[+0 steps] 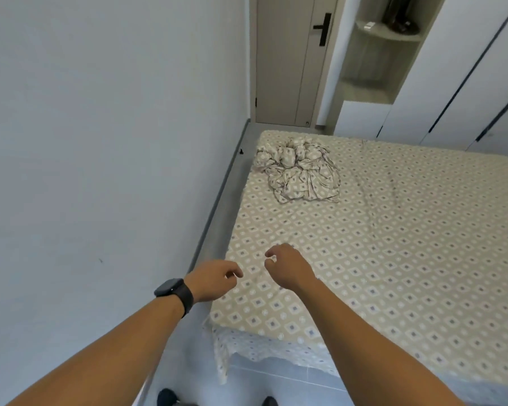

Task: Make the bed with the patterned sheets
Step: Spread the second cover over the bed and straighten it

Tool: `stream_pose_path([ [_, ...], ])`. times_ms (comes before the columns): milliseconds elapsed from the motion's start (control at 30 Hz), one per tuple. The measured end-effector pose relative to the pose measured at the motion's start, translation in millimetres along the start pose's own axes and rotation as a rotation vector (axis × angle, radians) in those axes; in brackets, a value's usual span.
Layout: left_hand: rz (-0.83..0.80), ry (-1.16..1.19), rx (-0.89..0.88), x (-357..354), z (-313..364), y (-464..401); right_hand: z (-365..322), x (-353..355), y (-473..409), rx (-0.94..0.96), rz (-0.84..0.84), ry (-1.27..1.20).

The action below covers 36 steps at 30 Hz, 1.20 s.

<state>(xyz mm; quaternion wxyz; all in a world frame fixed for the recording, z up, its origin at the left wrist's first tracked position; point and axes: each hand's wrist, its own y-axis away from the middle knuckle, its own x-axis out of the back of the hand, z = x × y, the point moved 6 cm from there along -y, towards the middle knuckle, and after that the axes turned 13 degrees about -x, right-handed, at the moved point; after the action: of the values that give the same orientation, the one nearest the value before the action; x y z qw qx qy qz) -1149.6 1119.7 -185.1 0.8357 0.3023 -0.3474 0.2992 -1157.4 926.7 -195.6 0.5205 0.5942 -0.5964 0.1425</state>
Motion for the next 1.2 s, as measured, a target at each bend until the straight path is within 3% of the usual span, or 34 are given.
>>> stream_pose_path([
  [267,-0.305,-0.128,-0.331,42,-32,-112,3,18,-23,-0.388,0.282,-0.297],
  [500,-0.545,-0.221,-0.62,44,15,-174,9,28,13,-0.556,0.493,-0.375],
  [667,-0.596,-0.192,-0.736,42,38,-213,12,42,-9,-0.63,0.554,-0.375],
  [833,-0.663,-0.315,-0.676,64,-2,-268,-18,50,-71,-0.588,0.501,-0.361],
  [1067,-0.563,0.064,-0.305,93,-86,-403,-29,72,-196,-0.619,0.452,-0.34],
  [1200,-0.51,0.016,-0.156,90,-168,-496,-28,46,-305,-0.719,0.336,-0.322],
])
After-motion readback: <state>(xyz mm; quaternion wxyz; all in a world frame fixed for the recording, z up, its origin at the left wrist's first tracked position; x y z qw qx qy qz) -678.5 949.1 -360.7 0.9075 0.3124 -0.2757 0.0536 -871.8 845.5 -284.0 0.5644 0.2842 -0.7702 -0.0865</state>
